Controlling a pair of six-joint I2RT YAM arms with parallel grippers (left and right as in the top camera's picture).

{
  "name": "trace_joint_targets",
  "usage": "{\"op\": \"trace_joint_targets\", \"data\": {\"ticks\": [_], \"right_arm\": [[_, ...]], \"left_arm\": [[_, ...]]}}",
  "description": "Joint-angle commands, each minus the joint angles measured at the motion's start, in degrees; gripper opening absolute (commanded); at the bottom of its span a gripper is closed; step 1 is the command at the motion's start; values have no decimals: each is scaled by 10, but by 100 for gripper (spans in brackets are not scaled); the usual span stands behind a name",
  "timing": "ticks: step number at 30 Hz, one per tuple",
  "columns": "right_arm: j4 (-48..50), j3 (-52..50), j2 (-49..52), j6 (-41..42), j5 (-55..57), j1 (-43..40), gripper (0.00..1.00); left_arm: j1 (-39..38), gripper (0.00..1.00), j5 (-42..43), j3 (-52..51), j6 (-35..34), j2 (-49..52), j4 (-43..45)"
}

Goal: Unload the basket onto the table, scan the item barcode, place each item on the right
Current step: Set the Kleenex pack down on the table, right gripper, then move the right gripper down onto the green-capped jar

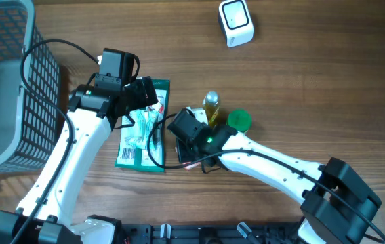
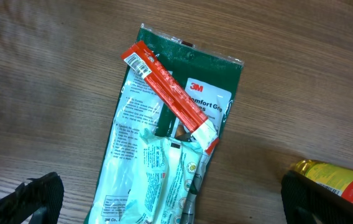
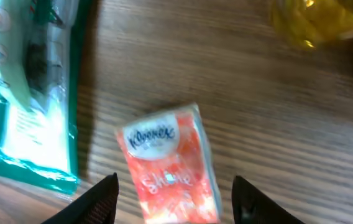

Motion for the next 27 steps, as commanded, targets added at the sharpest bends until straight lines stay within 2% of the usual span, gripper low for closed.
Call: {"op": "trace_joint_targets", "data": {"ticks": [1,3,5,8,9,10,17,22,23,25,27], "right_arm": [[-74,96,-59,-46,14,-11,62],[-139,139,-101,-40,52,-22,62],[-149,143,-134,-26,81,-54,65],[-149,139,-133,-6,78,-110,78],[-136,132,-125,12,79,-120,100],[-128,130,-117,26,79,-120,100],[-70,130,-3,49,110,-119,100],[-50,130,25,49,133,-119,99],[-50,130,25,49,132,-119,92],[-50,130,26,49,133,-119,60],[-47,130,35,49,133,-119,64]], "left_arm": [[2,100,-8,8,5,-2,2],[2,100,-8,8,5,-2,2],[2,100,-8,8,5,-2,2],[2,100,-8,8,5,-2,2],[2,100,-8,8,5,-2,2],[2,100,-8,8,5,-2,2],[2,100,-8,8,5,-2,2],[2,100,-8,8,5,-2,2],[2,100,-8,8,5,-2,2],[2,100,-8,8,5,-2,2],[2,100,-8,8,5,-2,2]]}}
